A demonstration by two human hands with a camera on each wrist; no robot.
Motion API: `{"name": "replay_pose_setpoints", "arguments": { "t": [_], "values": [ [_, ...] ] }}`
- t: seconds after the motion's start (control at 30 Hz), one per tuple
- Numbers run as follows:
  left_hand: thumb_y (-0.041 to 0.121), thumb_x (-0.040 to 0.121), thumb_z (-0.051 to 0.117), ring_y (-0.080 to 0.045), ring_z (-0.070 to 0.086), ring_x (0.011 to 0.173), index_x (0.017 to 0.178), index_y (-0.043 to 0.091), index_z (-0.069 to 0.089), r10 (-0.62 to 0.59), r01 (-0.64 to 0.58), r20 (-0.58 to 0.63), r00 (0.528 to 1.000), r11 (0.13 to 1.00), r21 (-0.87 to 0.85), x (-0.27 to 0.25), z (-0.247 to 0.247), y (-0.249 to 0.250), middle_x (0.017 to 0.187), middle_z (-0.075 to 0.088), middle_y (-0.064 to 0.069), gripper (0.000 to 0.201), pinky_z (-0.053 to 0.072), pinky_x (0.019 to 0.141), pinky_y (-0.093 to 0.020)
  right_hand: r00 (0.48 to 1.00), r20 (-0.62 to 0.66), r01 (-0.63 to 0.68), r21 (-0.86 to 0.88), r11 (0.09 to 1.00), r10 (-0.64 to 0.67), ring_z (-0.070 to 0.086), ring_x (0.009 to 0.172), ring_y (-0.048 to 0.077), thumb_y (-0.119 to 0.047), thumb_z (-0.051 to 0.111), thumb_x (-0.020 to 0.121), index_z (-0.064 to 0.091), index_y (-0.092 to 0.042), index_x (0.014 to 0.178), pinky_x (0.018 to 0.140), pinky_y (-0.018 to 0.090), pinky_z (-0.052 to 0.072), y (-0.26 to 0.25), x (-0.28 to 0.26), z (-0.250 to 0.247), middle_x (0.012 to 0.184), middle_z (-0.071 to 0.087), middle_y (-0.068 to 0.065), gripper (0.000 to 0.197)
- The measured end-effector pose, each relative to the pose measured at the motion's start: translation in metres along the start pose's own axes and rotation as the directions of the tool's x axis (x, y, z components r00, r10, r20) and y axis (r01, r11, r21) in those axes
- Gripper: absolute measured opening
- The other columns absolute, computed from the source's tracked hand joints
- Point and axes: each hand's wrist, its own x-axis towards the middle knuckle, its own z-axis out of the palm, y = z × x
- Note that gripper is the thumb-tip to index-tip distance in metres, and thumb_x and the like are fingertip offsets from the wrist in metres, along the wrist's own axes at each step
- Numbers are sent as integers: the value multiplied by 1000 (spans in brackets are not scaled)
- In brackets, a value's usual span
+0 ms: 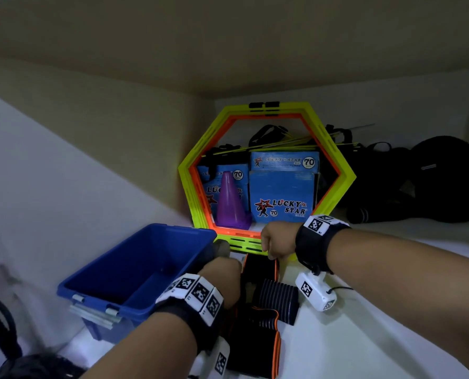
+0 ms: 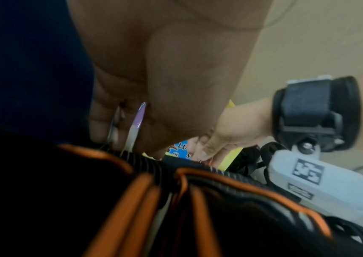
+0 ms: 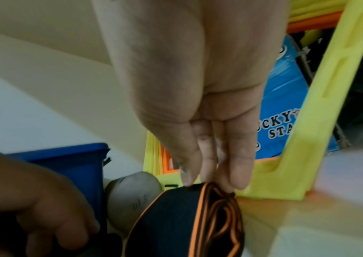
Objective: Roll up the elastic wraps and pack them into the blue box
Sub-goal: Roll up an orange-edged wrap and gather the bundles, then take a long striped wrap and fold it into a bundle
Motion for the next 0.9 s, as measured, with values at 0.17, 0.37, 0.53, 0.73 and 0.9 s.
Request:
{"name": "replay_pose_setpoints", "arguments": {
  "t": [0.17, 0.37, 0.53, 0.73, 0.9],
  "values": [
    [17, 90, 52, -29, 64, 105, 104, 13, 71, 13, -14, -30, 999, 999, -35, 14, -34, 10, 111, 69, -8, 24, 53, 93, -38, 997, -50, -55, 188, 981, 65, 71, 73, 24, -14, 74, 83, 68, -12, 93, 68, 39, 61, 48, -35, -25, 85, 74, 12, 11],
    [24, 87, 52, -30, 66, 98, 97, 14, 68, 202, -212, -115, 973, 974, -83, 45, -76, 79, 105, 70, -7, 22, 57, 85, -40, 956, -129, -222, 274, 936, 265, 61, 62, 22, -8, 70, 83, 65, -13, 80, 53, 33, 50, 138, -112, -44, 70, 65, 12, 8],
    [27, 93, 56, -28, 64, 106, 105, 12, 72, 346, -364, -146, 927, 924, -119, 65, -83, 179, 111, 70, -7, 25, 53, 90, -34, 904, -83, -419, 25, 908, 420, 62, 86, 16, -27, 77, 80, 67, -15, 112, 72, 24, 48, 208, -185, -26, 105, 67, 3, 36],
    [20, 92, 55, -28, 62, 108, 115, 12, 66, 424, -438, -118, 898, 884, -163, 82, -63, 287, 117, 66, -10, 26, 54, 92, -39, 911, 57, -406, -33, 913, 408, 61, 81, 16, -39, 79, 69, 56, -36, 69, 69, 26, 46, 258, -235, 18, 75, 57, -14, 24],
    [9, 87, 55, -29, 65, 101, 113, 14, 66, 432, -445, -109, 895, 875, -189, 96, -47, 333, 110, 65, -9, 29, 56, 86, -37, 955, -21, -298, -29, 954, 297, 62, 82, 21, -27, 72, 77, 69, -17, 92, 69, 28, 46, 257, -276, 33, 91, 69, 6, 18]
  ]
}}
